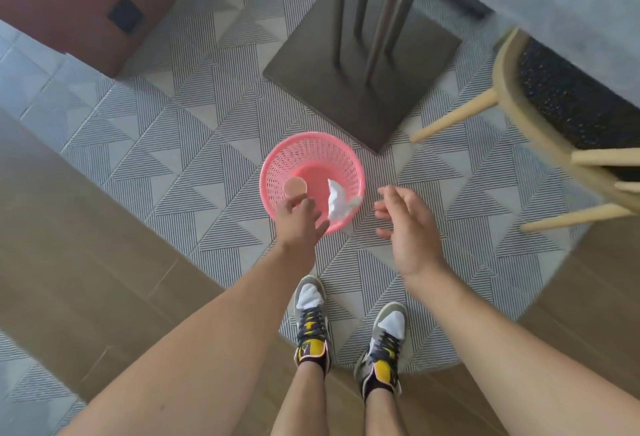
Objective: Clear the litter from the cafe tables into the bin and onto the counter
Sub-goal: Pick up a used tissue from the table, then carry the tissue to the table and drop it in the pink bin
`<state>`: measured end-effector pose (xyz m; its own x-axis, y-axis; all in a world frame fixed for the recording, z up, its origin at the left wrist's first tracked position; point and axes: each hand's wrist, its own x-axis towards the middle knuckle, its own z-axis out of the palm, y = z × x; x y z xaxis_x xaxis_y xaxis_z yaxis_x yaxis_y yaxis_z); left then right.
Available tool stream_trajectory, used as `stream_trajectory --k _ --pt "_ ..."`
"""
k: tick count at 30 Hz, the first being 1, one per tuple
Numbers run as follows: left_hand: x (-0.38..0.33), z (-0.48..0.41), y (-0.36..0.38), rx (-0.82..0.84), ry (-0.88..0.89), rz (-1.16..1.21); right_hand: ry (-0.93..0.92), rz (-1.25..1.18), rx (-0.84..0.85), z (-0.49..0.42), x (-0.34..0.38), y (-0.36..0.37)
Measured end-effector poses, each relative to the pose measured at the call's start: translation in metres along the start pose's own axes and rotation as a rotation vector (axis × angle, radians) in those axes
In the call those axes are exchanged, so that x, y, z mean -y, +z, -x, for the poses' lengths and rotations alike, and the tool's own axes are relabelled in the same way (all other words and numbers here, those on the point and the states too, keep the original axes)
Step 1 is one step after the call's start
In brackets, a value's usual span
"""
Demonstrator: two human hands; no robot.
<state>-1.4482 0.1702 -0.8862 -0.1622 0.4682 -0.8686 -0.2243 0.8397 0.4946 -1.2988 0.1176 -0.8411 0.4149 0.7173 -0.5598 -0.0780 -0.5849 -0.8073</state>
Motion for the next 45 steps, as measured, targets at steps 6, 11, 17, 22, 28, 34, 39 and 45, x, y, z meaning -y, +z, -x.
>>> stream_trajectory --k 6,11,17,22,28,34,39,45 --pt "-0.009 0.017 -0.01 -0.008 0.06 -0.057 -0.012 -0.039 -0.012 0.005 0.02 -0.014" --pt "-0.024 0.044 -0.013 -0.007 0.147 -0.082 -0.027 -0.084 -0.023 0.019 0.039 -0.026" --pt "-0.063 0.127 0.003 0.177 0.466 -0.261 -0.089 -0.133 -0.027 0.066 0.091 -0.046" --pt "-0.103 0.227 0.015 0.279 0.697 -0.329 -0.217 -0.155 -0.071 0.124 0.15 -0.079" --pt "-0.15 0.337 0.026 0.417 0.92 -0.419 -0.332 -0.231 -0.179 0.194 0.226 -0.124" --pt "-0.191 0.43 0.032 0.569 1.051 -0.406 -0.467 -0.271 -0.317 0.266 0.295 -0.169" --pt "-0.204 0.485 0.045 0.711 1.106 -0.404 -0.587 -0.319 -0.467 0.319 0.325 -0.211" --pt "-0.201 0.532 0.076 0.874 1.177 -0.443 -0.66 -0.391 -0.619 0.363 0.329 -0.262"
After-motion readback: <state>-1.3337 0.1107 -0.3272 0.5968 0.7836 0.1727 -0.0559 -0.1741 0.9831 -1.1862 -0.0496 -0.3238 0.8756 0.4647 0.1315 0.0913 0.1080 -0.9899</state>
